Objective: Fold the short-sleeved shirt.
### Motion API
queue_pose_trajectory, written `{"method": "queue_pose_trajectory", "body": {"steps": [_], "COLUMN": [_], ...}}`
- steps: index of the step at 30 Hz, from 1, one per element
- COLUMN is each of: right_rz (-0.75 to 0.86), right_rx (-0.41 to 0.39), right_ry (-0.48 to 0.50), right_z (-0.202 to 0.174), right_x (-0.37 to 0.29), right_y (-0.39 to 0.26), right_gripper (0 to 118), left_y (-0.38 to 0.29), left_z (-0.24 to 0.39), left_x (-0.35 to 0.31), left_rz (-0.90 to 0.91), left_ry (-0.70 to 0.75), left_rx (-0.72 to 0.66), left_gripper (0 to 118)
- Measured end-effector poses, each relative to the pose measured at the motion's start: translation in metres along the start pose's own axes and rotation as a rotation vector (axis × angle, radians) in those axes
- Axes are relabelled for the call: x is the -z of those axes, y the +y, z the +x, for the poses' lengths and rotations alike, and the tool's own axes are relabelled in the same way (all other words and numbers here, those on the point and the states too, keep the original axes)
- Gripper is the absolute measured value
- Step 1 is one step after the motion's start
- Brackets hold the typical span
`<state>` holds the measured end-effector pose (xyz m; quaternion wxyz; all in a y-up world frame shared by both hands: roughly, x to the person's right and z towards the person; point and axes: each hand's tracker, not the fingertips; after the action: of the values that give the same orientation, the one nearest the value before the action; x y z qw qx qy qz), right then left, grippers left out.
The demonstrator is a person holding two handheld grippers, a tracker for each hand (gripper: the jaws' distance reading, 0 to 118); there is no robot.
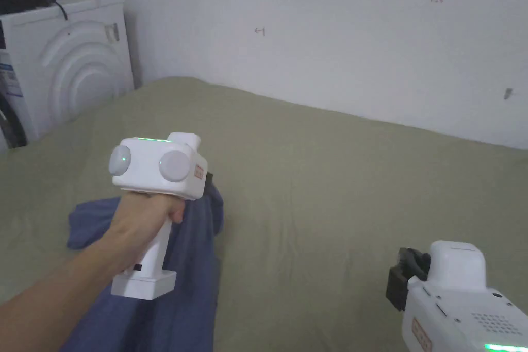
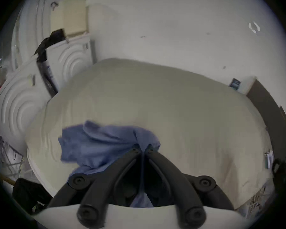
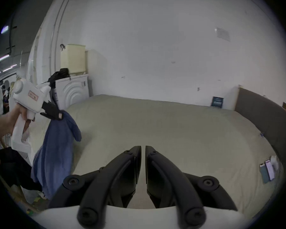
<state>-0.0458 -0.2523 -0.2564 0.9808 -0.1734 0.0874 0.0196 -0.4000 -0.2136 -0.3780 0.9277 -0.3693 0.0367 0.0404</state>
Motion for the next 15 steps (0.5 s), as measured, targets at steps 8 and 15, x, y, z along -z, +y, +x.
{"method": "queue_pose_trajectory", "body": {"steps": [8,15], "right_rz": [0.031,0.025], "right_rx": [0.035,0.090], "right_ry": [-0.177,-0.338], "right_z": [0.085,0.158], "right_x": [-0.046,-0.065], "right_y": [-0.001,-0.007], "right_gripper": [12,12], "left_y": [0.031,0.008], "left_z": [0.182,0.342], "left_x": [-0.015,0.013], "left_rz": [0.061,-0.005], "left_ry": [-0.288,-0.547], "left_rx": [0.202,0.336], "left_gripper": [1,1]}}
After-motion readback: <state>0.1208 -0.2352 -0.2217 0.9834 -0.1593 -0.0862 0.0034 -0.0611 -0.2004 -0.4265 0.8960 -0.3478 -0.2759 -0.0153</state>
